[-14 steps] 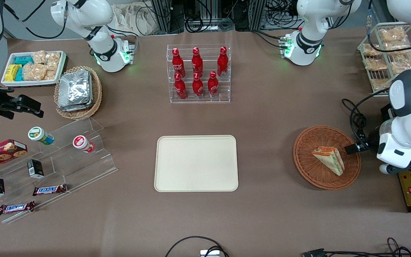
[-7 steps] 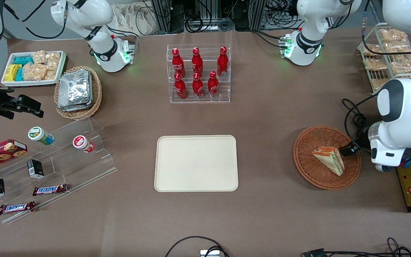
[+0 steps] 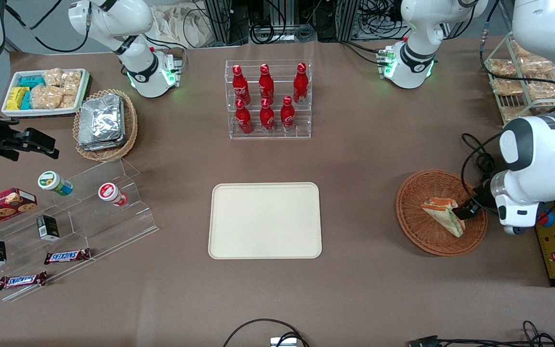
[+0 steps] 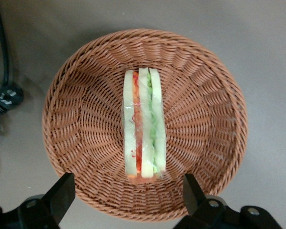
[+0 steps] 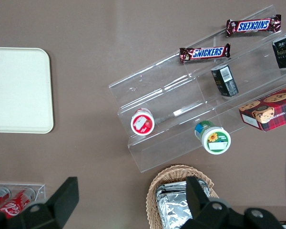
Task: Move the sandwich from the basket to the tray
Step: 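Lower the left gripper and close it on the triangular sandwich, then lift the sandwich and carry it over the white tray, then lower the sandwich onto the tray and open the left gripper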
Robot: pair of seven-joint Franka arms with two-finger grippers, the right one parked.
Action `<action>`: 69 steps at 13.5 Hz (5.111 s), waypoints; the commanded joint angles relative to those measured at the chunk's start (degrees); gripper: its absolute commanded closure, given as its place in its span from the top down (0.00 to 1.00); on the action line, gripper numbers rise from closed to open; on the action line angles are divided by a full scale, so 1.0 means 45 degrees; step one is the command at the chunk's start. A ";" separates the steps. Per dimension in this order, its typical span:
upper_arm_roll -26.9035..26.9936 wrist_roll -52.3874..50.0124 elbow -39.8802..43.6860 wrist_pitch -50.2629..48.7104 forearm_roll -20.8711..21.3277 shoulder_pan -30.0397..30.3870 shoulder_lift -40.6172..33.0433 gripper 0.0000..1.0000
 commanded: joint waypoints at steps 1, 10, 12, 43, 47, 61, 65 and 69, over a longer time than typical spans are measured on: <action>-0.0059 -0.1478 -0.0750 0.1116 -0.0158 -0.0103 -0.0117 1.00; -0.0098 -0.2107 -0.1218 0.2718 -0.0255 -0.0142 0.0899 1.00; -0.0098 -0.2107 -0.1336 0.3012 -0.0255 -0.0162 0.0996 1.00; -0.4727 0.1289 0.4735 -0.1992 0.1209 -0.3790 0.3433 0.00; -0.4708 0.1096 0.4855 -0.0235 0.1327 -0.4613 0.4589 0.00; -0.4649 0.1292 0.4835 0.2659 0.1405 -0.4634 0.5488 0.34; -0.4629 0.1331 0.4874 0.3228 0.1425 -0.4537 0.5256 0.99; -0.4649 0.1135 0.4835 0.1520 0.1190 -0.4146 0.3561 1.00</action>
